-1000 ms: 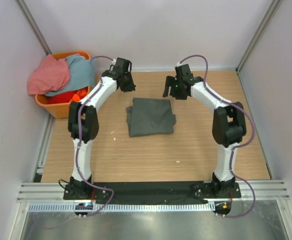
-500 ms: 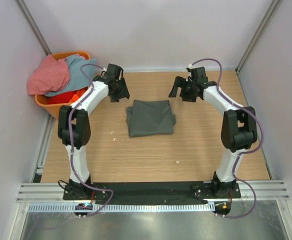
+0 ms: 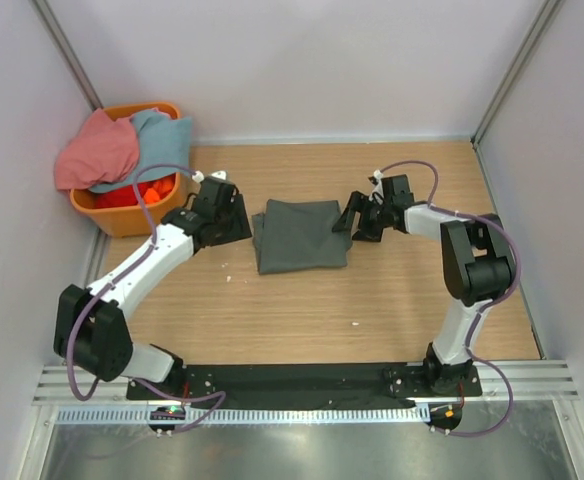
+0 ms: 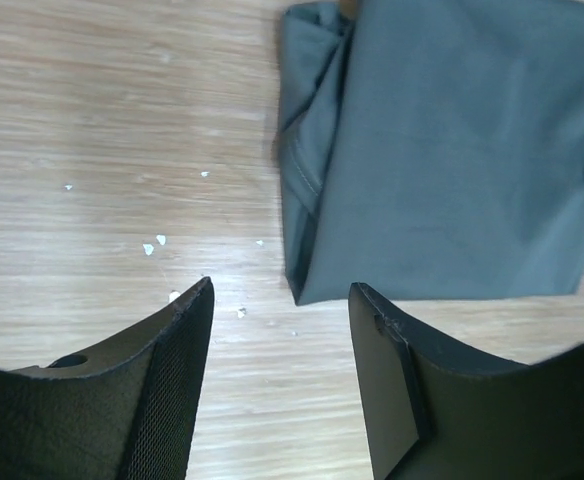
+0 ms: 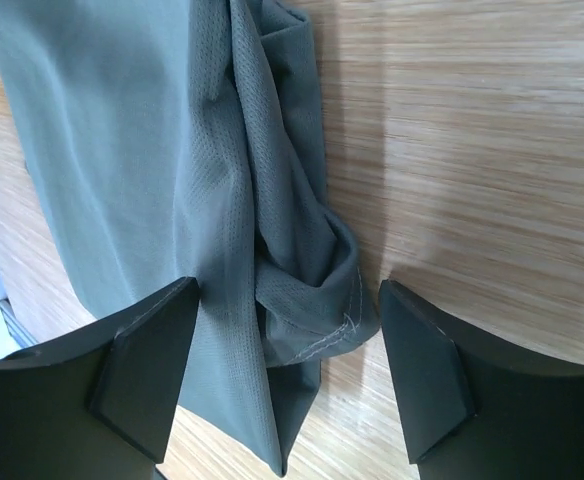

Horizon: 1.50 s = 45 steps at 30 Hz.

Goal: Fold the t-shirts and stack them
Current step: Fold the tshirt

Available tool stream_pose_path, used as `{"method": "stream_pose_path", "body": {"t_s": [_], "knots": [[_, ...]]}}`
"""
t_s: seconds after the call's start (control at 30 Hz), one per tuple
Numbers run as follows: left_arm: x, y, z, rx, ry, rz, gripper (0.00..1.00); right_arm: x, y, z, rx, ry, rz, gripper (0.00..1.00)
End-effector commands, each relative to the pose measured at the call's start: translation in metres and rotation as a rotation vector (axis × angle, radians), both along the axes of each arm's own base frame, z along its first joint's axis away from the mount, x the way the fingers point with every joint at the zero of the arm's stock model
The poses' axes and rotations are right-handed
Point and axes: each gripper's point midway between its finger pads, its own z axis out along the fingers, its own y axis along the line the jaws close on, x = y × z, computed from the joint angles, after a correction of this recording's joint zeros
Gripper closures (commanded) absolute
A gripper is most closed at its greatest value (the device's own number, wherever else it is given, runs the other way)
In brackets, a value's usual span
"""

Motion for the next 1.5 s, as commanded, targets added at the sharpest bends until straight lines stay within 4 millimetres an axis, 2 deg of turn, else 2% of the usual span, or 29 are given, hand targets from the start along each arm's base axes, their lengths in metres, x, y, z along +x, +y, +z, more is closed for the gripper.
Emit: {"method": "stream_pose_path", "body": {"t_s": [0.0, 0.13, 0.23, 0.33, 0.57, 0.73, 0.8, 0.97, 1.07, 1.27, 1.47], "knots": [[0.019, -0.006, -0.009, -0.039, -0.060, 0.030, 0.43, 0.008, 0.003, 0.025, 0.049, -0.106, -0.023, 0.22], [0.020, -0.015, -0.030, -0.073, -0.021, 0.040, 0.47, 0.001, 0.003, 0.042, 0.056, -0.143, -0.038, 0.21], [0.020, -0.018, -0.033, -0.079, -0.020, 0.040, 0.47, -0.002, 0.010, 0.048, 0.039, -0.160, -0.024, 0.21], [0.020, -0.011, -0.032, -0.059, -0.037, 0.062, 0.47, -0.004, 0.017, 0.052, 0.035, -0.171, -0.016, 0.22], [0.016, -0.002, -0.046, -0.025, -0.031, 0.088, 0.47, -0.005, 0.031, 0.036, 0.019, -0.144, 0.004, 0.22], [0.016, 0.003, -0.062, -0.001, -0.025, 0.095, 0.47, -0.008, 0.046, 0.036, 0.023, -0.147, 0.035, 0.22], [0.015, 0.003, -0.065, 0.005, -0.017, 0.094, 0.48, -0.007, 0.041, 0.038, 0.000, -0.157, 0.029, 0.23], [0.013, 0.003, -0.066, 0.000, -0.017, 0.092, 0.48, -0.004, 0.011, 0.051, -0.171, -0.200, -0.033, 0.22], [0.012, 0.002, -0.064, -0.011, -0.020, 0.090, 0.48, -0.003, 0.003, 0.055, -0.214, -0.203, -0.045, 0.22], [0.008, 0.000, -0.059, -0.029, -0.018, 0.081, 0.49, 0.003, 0.005, 0.044, -0.223, -0.183, -0.038, 0.22], [-0.007, 0.005, -0.053, -0.038, -0.017, 0.074, 0.49, 0.011, 0.012, 0.032, -0.220, -0.166, -0.021, 0.23]]}}
